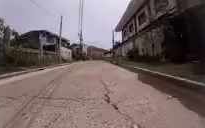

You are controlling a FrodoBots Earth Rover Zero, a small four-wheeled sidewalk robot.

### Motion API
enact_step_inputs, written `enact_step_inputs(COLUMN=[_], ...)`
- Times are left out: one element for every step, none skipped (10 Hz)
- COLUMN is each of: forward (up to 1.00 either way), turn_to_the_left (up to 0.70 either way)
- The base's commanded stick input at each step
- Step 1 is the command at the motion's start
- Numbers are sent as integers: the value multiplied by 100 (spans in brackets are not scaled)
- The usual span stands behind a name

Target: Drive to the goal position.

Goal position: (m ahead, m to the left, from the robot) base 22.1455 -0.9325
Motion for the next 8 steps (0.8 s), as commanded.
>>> enact_step_inputs(forward=[70,70,70,70,70,70,70,70], turn_to_the_left=[0,0,0,0,0,0,0,0])
